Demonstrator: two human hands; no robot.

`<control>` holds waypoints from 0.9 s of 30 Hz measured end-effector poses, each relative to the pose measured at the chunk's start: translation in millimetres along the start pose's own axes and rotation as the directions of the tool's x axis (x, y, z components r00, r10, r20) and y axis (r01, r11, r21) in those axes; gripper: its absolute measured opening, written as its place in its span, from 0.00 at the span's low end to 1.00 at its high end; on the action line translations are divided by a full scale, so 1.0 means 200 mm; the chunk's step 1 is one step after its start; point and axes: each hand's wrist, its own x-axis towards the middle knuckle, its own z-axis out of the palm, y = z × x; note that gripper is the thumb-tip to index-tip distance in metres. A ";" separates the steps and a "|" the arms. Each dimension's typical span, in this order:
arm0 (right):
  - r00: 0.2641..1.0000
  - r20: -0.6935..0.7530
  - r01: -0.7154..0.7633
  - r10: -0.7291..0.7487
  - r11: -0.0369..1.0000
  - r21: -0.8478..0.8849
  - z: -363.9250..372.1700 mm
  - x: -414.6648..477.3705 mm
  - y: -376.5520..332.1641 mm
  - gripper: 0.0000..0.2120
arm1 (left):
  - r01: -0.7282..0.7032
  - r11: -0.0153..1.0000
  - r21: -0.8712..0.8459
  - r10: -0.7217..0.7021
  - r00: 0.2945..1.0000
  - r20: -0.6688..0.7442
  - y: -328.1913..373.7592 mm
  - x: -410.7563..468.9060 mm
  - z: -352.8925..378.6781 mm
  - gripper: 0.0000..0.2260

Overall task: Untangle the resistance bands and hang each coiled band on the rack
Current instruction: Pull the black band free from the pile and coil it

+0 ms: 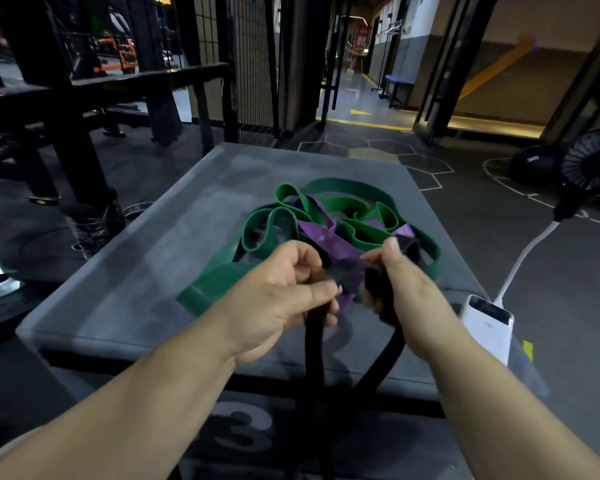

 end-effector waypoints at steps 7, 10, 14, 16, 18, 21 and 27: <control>0.856 0.515 -0.101 -0.046 0.962 0.255 0.09 -0.06 0.02 0.43 | -0.146 0.981 0.128 0.161 0.981 -0.110 0.04 0.01 -0.01 0.09; 0.815 0.579 -0.181 -0.032 0.935 0.306 0.11 -0.08 0.01 0.37 | -0.174 0.954 0.243 0.183 0.983 -0.013 0.07 -0.01 -0.06 0.07; 0.772 0.634 -0.197 -0.044 0.932 0.305 0.10 -0.09 -0.01 0.37 | -0.190 0.863 0.468 0.194 0.980 0.039 0.12 -0.01 -0.12 0.09; 0.740 0.671 -0.197 -0.040 0.942 0.273 0.09 -0.10 -0.02 0.38 | -0.186 0.826 0.532 0.235 0.972 -0.026 0.14 0.00 -0.14 0.07; 0.696 0.717 -0.213 -0.030 0.945 0.247 0.09 -0.11 -0.03 0.38 | -0.163 0.830 0.533 0.220 0.975 -0.044 0.16 0.01 -0.17 0.07; 0.614 0.789 -0.256 -0.034 0.936 0.240 0.08 -0.13 -0.04 0.34 | -0.104 0.854 0.510 0.140 0.990 -0.032 0.16 0.01 -0.19 0.03; 0.482 0.872 -0.361 -0.082 0.889 0.283 0.04 -0.15 -0.06 0.32 | 0.001 0.963 0.268 -0.031 0.994 0.108 0.17 -0.01 -0.24 0.04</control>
